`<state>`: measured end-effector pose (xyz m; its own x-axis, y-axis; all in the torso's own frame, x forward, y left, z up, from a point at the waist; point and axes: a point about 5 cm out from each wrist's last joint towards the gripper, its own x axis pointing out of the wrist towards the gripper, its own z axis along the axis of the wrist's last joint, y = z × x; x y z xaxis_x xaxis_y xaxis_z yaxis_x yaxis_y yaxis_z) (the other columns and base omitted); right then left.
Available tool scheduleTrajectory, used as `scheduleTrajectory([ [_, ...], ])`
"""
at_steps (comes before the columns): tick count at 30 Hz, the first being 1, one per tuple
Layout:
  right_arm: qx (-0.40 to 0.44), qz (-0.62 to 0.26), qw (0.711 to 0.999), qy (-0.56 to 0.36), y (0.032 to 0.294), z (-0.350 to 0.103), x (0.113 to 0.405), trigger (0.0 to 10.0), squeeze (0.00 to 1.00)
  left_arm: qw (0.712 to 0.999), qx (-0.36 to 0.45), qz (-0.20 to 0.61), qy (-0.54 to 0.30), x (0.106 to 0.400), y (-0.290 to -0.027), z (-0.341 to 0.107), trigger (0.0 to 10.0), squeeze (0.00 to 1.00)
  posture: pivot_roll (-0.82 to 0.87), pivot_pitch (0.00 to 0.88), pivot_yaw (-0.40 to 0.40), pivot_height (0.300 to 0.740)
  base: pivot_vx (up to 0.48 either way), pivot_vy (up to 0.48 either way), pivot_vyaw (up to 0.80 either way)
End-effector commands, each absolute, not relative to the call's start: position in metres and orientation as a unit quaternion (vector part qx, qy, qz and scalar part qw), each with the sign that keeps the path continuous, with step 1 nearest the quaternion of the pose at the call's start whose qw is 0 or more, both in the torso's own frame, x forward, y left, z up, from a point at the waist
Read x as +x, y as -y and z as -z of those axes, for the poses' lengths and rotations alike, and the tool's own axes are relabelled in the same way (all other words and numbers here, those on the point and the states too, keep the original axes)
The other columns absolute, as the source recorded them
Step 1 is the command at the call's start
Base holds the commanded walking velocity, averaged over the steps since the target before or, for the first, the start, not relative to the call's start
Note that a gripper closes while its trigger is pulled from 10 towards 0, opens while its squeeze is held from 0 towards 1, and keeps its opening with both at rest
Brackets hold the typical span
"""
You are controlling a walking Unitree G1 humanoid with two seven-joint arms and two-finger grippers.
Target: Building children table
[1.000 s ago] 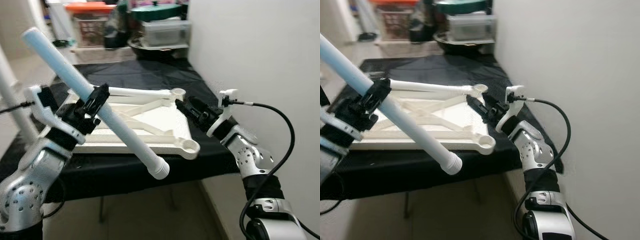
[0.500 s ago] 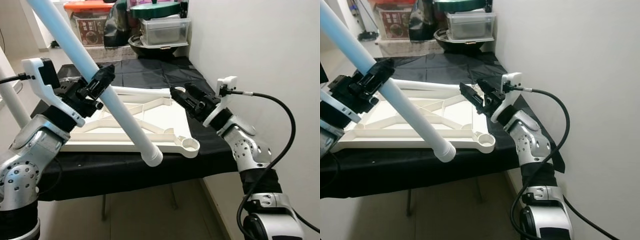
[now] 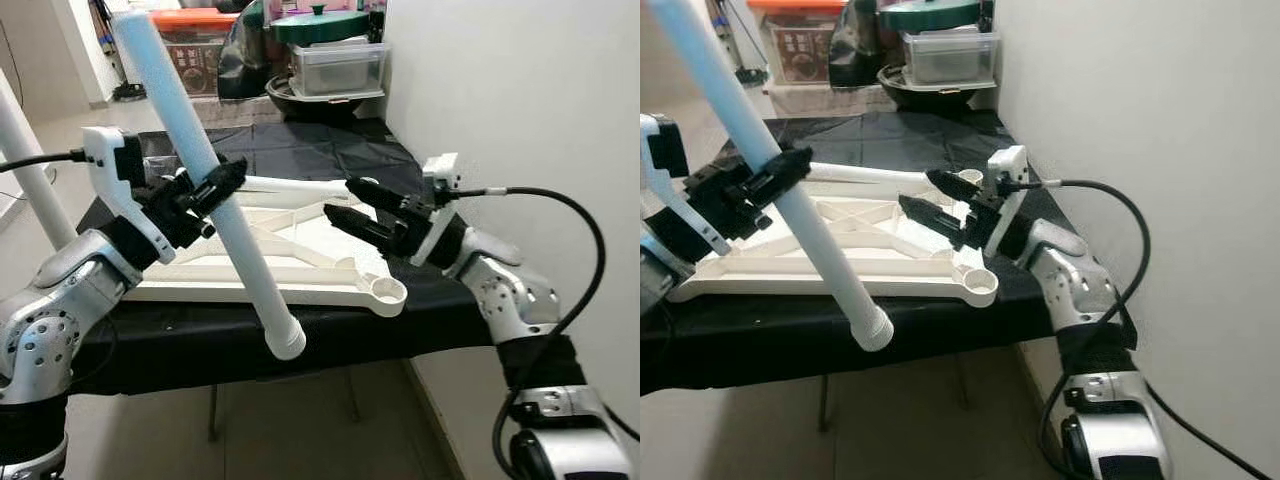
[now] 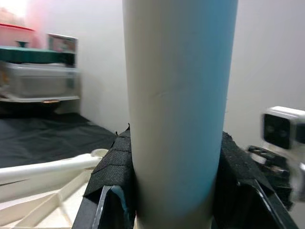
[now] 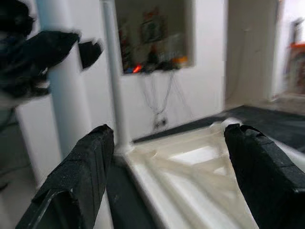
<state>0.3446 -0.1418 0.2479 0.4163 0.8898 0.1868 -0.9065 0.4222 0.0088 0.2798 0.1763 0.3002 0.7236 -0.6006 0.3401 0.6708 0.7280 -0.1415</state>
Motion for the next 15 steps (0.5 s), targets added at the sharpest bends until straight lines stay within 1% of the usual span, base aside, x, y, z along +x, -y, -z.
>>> scheduleTrajectory([
  [1,0.052,-0.556,0.827,0.068,0.139,-0.249,0.345,10.0,0.00,0.916,-0.115,0.359,0.136,0.279,-0.175,-0.304,10.0,0.00,0.03,0.000,0.015,0.740,0.000,0.000,0.00],
  [3,0.048,-0.563,0.823,0.056,0.142,-0.248,0.345,10.0,0.00,0.915,-0.115,0.361,0.136,0.280,-0.175,-0.304,10.0,0.00,0.03,0.000,0.014,0.740,0.000,0.000,0.00],
  [5,0.025,-0.582,0.812,0.040,0.143,-0.243,0.344,10.0,0.00,0.913,-0.117,0.364,0.141,0.282,-0.174,-0.305,10.0,0.00,0.03,0.000,0.008,0.740,0.000,0.000,0.00],
  [6,0.025,-0.582,0.812,0.040,0.143,-0.243,0.344,10.0,0.00,0.913,-0.117,0.364,0.141,0.282,-0.174,-0.305,10.0,0.00,0.03,0.000,0.008,0.740,0.000,0.000,0.00],
  [7,0.014,-0.573,0.818,0.047,0.139,-0.243,0.345,10.0,0.00,0.911,-0.122,0.367,0.146,0.284,-0.174,-0.305,10.0,0.00,0.03,0.000,0.008,0.740,0.000,0.000,0.00],
  [9,0.014,-0.573,0.818,0.047,0.139,-0.243,0.345,10.0,0.00,0.911,-0.122,0.367,0.146,0.284,-0.174,-0.305,10.0,0.00,0.03,0.000,0.008,0.740,0.000,0.000,0.00],
  [10,0.027,-0.552,0.832,0.041,0.135,-0.243,0.349,10.0,0.00,0.910,-0.120,0.368,0.148,0.285,-0.174,-0.305,10.0,0.00,0.03,0.000,0.008,0.740,0.000,0.000,0.00],
  [11,0.015,-0.533,0.845,0.047,0.129,-0.243,0.352,10.0,0.00,0.912,-0.118,0.365,0.148,0.287,-0.174,-0.304,10.0,0.00,0.04,0.000,0.004,0.740,0.000,0.000,0.00],
  [12,0.015,-0.533,0.845,0.047,0.129,-0.243,0.352,10.0,0.00,0.912,-0.118,0.365,0.148,0.287,-0.174,-0.304,10.0,0.00,0.04,0.000,0.004,0.740,0.000,0.000,0.00],
  [13,0.017,-0.505,0.862,0.050,0.124,-0.241,0.356,10.0,0.00,0.916,-0.116,0.354,0.153,0.290,-0.175,-0.303,10.0,0.00,0.04,0.000,0.004,0.740,0.000,0.000,-0.69],
  [14,0.017,-0.505,0.862,0.050,0.124,-0.241,0.356,10.0,0.00,0.916,-0.116,0.354,0.153,0.290,-0.175,-0.303,10.0,0.00,0.04,0.000,0.004,0.740,0.000,0.000,-0.69],
  [15,0.020,-0.479,0.876,0.053,0.121,-0.239,0.358,10.0,0.00,0.919,-0.119,0.342,0.157,0.293,-0.175,-0.303,10.0,0.00,0.04,0.000,0.006,0.740,0.000,0.000,-0.74],
])
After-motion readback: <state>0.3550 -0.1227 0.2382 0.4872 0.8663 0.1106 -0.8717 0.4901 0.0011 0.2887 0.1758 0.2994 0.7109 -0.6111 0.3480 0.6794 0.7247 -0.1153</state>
